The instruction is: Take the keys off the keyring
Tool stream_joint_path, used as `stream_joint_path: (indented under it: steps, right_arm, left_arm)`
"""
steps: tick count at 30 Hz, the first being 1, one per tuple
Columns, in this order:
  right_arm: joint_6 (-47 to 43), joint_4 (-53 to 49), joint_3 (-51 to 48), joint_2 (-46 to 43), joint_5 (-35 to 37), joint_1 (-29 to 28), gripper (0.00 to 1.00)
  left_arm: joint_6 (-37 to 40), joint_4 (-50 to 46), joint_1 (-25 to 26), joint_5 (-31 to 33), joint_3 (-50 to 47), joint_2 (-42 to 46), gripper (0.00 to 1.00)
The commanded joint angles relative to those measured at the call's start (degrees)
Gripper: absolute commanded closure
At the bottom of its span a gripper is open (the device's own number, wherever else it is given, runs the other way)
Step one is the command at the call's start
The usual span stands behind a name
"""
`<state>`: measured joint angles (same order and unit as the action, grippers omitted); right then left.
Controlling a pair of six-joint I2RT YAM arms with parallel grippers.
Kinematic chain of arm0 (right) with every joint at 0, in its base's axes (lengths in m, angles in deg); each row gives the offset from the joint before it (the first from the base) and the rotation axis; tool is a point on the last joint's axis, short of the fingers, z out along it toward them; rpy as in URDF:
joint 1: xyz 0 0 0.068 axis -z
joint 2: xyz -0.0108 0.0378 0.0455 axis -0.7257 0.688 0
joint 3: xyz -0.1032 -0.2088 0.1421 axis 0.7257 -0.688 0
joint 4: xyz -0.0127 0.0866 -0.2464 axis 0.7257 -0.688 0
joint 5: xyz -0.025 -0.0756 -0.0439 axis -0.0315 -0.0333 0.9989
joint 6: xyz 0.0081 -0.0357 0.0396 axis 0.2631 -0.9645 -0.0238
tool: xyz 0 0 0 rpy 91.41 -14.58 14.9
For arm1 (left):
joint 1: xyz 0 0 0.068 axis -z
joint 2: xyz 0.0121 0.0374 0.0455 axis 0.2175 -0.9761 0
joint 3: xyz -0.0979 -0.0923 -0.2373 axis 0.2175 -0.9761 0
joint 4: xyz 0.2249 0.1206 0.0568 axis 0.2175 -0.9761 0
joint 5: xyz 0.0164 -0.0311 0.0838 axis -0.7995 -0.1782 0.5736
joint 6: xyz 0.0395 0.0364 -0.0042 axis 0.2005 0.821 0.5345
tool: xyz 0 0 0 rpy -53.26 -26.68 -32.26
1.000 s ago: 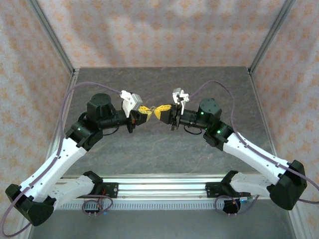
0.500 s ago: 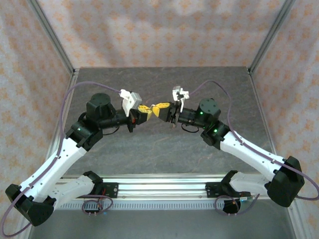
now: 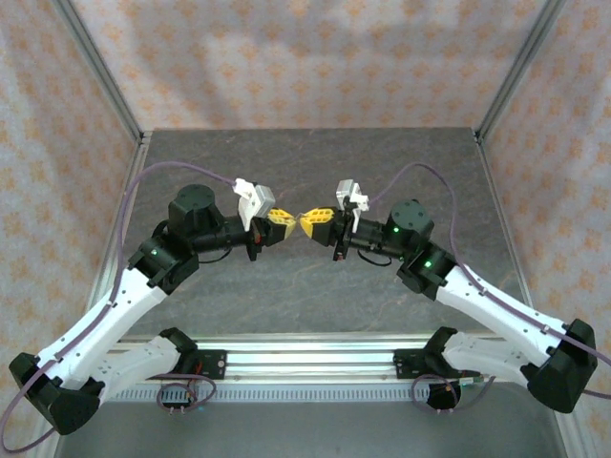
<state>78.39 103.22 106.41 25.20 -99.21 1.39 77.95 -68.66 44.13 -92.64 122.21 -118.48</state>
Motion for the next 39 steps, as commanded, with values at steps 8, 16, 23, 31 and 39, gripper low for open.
stream_joint_path:
  steps: [8, 16, 23, 31, 39]
  right_arm:
    - [-16.13, -18.1, 5.56, -2.83, -0.28, -6.1, 1.0]
    - [-18.46, -22.92, 7.54, -3.73, 0.54, -6.65, 1.0]
    - [-17.95, -24.25, 11.35, -2.36, 6.96, -8.07, 1.0]
    - [-7.77, -24.36, 19.23, 3.47, 8.02, -6.03, 1.0]
    - [-0.98, -28.52, 27.01, 8.11, 3.56, -2.81, 1.0]
  left_arm:
    - [1.58, 0.88, -1.05, 2.05, 1.5, 0.47, 1.0]
    - [1.13, 0.86, -1.01, 0.94, 1.38, -0.28, 1.0]
    - [1.19, 0.81, -1.05, 2.21, 0.75, 0.0, 1.0]
    - [-2.12, 10.42, -1.01, 5.96, -6.85, 4.97, 0.72]
    - [-0.01, 16.86, -0.94, 9.37, -14.27, 11.81, 0.53]
